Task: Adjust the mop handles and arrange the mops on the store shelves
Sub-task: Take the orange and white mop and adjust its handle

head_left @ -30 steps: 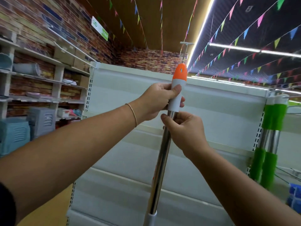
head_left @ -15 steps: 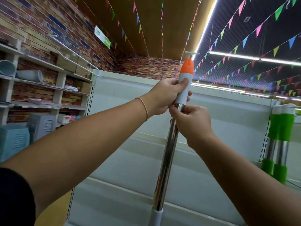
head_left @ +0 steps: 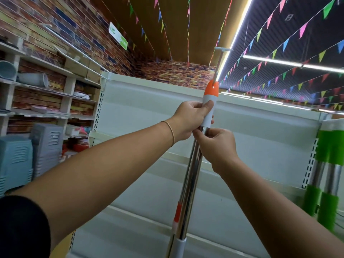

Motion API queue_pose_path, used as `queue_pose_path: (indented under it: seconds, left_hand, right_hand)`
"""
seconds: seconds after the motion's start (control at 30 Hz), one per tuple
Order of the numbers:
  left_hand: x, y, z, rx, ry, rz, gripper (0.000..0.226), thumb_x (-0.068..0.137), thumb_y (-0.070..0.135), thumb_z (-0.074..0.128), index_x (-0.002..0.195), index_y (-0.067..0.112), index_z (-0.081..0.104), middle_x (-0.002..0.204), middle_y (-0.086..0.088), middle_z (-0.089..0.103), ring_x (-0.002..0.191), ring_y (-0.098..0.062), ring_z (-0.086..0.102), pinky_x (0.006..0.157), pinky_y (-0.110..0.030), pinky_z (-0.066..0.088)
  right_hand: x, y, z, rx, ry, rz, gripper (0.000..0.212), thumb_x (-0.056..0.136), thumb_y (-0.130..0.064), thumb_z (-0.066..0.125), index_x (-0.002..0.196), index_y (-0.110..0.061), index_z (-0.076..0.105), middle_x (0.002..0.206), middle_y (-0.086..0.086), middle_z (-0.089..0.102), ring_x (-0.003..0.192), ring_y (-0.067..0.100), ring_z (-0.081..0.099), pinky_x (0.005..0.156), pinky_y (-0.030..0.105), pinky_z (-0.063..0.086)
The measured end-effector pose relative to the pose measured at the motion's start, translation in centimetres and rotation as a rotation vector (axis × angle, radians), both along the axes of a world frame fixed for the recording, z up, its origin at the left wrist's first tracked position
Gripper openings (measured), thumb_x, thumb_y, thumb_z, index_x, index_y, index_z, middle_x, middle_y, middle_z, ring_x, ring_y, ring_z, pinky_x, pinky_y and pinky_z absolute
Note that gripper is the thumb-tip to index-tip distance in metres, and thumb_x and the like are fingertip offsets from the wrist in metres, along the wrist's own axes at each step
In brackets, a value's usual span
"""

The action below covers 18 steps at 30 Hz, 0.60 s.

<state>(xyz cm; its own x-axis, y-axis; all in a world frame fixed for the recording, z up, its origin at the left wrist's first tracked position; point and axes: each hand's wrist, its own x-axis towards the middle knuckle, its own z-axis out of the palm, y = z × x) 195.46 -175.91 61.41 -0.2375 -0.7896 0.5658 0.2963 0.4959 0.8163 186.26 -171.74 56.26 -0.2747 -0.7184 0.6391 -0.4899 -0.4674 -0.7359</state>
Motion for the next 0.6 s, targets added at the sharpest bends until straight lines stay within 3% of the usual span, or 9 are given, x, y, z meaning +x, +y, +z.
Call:
queue_pose_path:
  seconds: [0.13,0.23,0.33,0.6]
  left_hand:
    - [-1.5,-1.8,-0.1,0.009,-0.019,0.140,0.023,0.095,0.032,0.061,0.091,0.009,0.062,0.092,-0.016,0.068,0.081,-0.031,0.068,0.087,-0.052,0.057]
    - [-2.6,-3.3,-0.1,0.017,-0.048,0.224,0.021,0.095,0.036,0.059,0.084,0.019,0.060,0.100,-0.015,0.069,0.098,-0.036,0.067,0.090,-0.051,0.055]
    - [-3.4,-4.6,-0.1,0.027,-0.060,0.259,0.023,0.095,0.037,0.057,0.081,0.019,0.060,0.100,-0.015,0.069,0.098,-0.035,0.066,0.092,-0.051,0.055]
    - [-4.9,-6.7,-0.1,0.016,-0.080,0.382,0.026,0.092,0.042,0.057,0.081,0.019,0.063,0.091,-0.011,0.071,0.088,-0.031,0.068,0.086,-0.048,0.057]
  right_hand:
    - [-0.7,-2.3,-0.5,-0.023,0.045,-0.073,0.031,0.088,-0.034,0.072,0.068,-0.011,0.068,0.049,-0.003,0.055,0.042,0.014,0.050,0.047,0.025,0.040]
    - [-1.2,-4.1,-1.2,-0.065,0.085,-0.172,0.028,0.086,-0.042,0.071,0.082,-0.015,0.067,0.067,0.000,0.066,0.058,0.015,0.061,0.051,0.023,0.040]
    - [-1.8,-5.5,-1.4,-0.071,0.119,-0.241,0.027,0.086,-0.041,0.070,0.089,-0.015,0.063,0.078,-0.001,0.066,0.069,0.013,0.061,0.052,0.019,0.035]
    - [-3.0,-8.1,-1.2,-0.042,0.166,-0.256,0.028,0.089,-0.039,0.066,0.084,-0.012,0.058,0.074,-0.001,0.058,0.061,0.008,0.048,0.048,0.017,0.024]
